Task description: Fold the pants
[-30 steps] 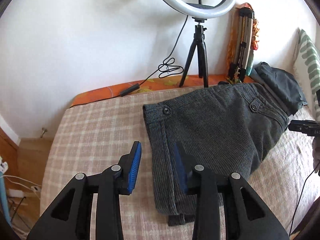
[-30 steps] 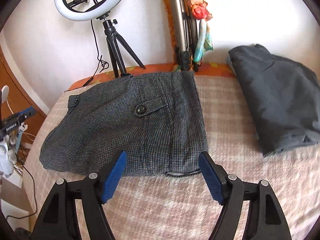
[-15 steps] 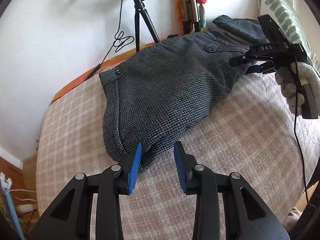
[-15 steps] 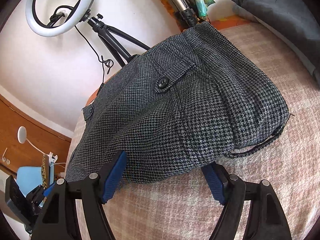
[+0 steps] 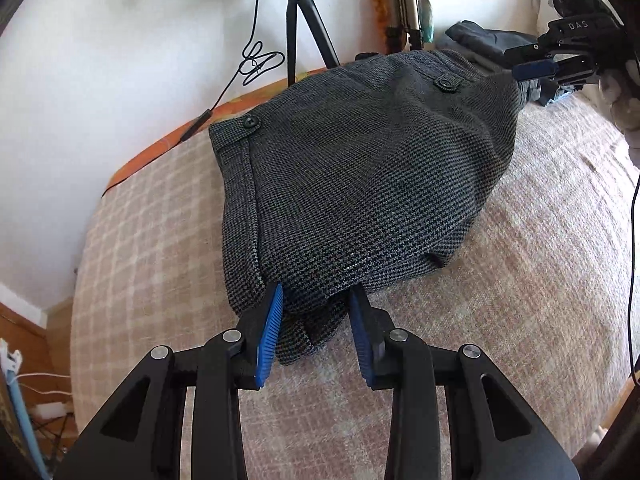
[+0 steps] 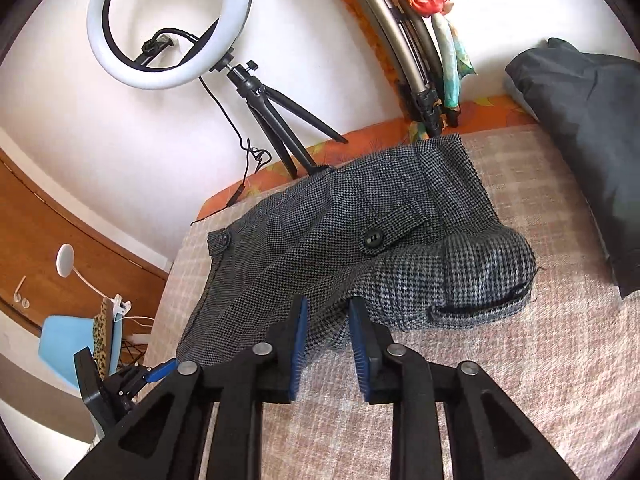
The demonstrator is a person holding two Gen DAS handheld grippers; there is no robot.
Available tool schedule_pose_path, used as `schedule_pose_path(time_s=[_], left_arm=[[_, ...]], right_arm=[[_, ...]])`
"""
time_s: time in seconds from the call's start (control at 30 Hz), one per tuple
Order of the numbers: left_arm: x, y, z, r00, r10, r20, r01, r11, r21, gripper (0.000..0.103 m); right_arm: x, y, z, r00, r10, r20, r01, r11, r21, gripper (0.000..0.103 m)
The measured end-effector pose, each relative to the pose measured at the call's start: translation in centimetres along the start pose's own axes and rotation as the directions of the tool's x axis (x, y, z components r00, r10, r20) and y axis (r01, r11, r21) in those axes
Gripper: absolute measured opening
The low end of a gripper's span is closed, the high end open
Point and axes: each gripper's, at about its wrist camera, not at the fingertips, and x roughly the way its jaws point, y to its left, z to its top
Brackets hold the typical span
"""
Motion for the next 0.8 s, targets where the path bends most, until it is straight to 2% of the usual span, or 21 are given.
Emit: schedule_pose_path(time_s=[0.1, 0.17, 0.23, 0.33, 0.5, 0.57, 0.63, 0.73, 0.8], left_arm=[[-1.4, 0.8, -0.3, 1.0, -0.003, 0.02, 0.003, 1.0, -0.021, 0.032], [-2.3, 1.9, -0.6, 0.999, -0.016, 0.035, 0.017, 0.998, -0.055, 0.032], [-2.9, 2.9, -0.9, 0.999, 0.006, 0.045, -0.003, 0.997, -0.073, 0.032], [-2.8, 4.6, -1.2, 0.999, 0.013, 0.039, -0.008, 0.992, -0.126, 0.032], [-1.9, 5.8, -2.2, 1.0, 0.018, 0.007, -0.017, 0.989, -0.145, 0.032], [-1.9, 6.0, -2.7, 1.0, 0.013, 0.003, -0.012, 0.989, -0.149, 0.032], [-1.9, 6.2, -3.0, 1.0, 0.012, 0.006, -0.011, 0.988, -0.155, 0.032], [-2.0, 6.2, -3.4, 1.0, 0.005, 0.009, -0.004, 0.988, -0.153, 0.032], [-1.9, 6.0, -3.4, 1.0, 0.0, 0.008, 0.001, 0.99, -0.14, 0.032]], right_arm=[[0.9, 0.2, -2.6, 0.999, -0.002, -0.047, 0.001, 1.0, -0.015, 0.044], [1.8, 0.6, -4.8, 0.996, 0.033, -0.088, -0.034, 0.999, -0.006, 0.045], [3.0, 1.4, -6.7, 0.991, 0.075, -0.115, -0.075, 0.997, 0.0, 0.046], [5.1, 3.2, -8.5, 0.978, 0.151, -0.145, -0.149, 0.989, 0.024, 0.057], [8.2, 7.8, -9.9, 0.967, 0.189, -0.168, -0.201, 0.978, -0.054, 0.057], [9.1, 9.9, -10.4, 0.968, 0.175, -0.181, -0.2, 0.971, -0.132, 0.057], [10.2, 11.5, -10.8, 0.977, 0.116, -0.181, -0.153, 0.965, -0.211, 0.057], [11.7, 12.1, -11.2, 0.982, 0.061, -0.179, -0.105, 0.963, -0.249, 0.056], [11.8, 12.4, -11.0, 0.987, 0.017, -0.157, -0.062, 0.956, -0.287, 0.042]])
